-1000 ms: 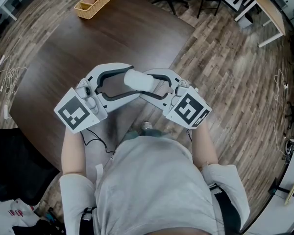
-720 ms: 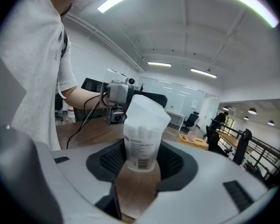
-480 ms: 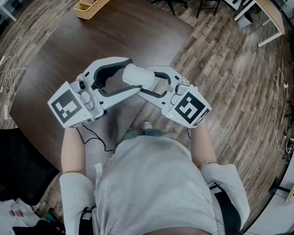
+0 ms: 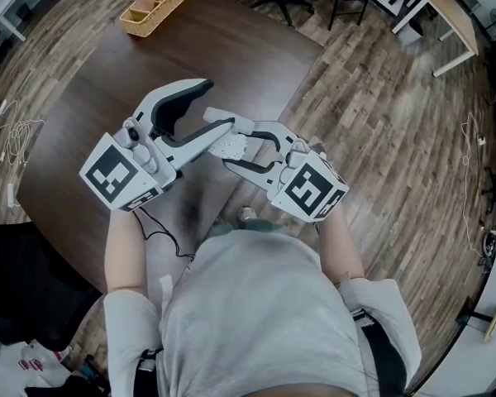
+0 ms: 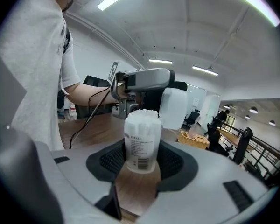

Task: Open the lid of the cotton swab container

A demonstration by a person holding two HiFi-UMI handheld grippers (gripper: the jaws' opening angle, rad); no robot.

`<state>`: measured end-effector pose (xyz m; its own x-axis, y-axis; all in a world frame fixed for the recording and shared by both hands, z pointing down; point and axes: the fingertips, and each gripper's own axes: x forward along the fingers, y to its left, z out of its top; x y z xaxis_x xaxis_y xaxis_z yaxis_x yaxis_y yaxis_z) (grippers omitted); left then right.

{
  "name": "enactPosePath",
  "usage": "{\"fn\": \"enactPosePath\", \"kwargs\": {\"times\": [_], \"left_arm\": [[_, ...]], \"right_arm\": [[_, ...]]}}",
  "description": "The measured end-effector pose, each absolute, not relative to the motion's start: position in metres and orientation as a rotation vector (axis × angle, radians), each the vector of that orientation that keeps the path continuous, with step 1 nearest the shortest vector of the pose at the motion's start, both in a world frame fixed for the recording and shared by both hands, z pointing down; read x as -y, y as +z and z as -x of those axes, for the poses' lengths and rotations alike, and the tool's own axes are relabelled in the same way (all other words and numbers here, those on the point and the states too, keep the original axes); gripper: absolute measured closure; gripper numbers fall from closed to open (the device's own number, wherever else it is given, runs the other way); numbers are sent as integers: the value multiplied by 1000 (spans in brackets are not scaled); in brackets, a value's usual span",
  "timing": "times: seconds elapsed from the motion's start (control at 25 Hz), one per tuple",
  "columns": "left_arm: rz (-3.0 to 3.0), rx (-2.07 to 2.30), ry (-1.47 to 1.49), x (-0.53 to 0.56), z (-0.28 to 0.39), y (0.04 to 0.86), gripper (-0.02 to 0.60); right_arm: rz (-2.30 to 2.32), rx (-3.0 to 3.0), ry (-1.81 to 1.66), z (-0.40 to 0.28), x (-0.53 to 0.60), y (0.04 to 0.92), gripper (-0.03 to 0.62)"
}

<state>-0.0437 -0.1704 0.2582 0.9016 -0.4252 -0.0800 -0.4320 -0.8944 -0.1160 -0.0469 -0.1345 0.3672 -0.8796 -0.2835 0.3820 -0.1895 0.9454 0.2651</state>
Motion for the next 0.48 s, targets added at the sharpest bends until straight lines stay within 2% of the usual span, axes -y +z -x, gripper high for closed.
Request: {"fn": "enactPosePath", "kwargs": {"times": [0.2, 0.48], "left_arm": [[2904, -734, 26, 180, 42, 263, 374], [2868, -869, 73, 187, 56, 257, 376]], "right_arm": [[-325, 2679, -314, 50, 131, 369, 402], [-510, 2762, -148, 39, 149, 363, 401]]}}
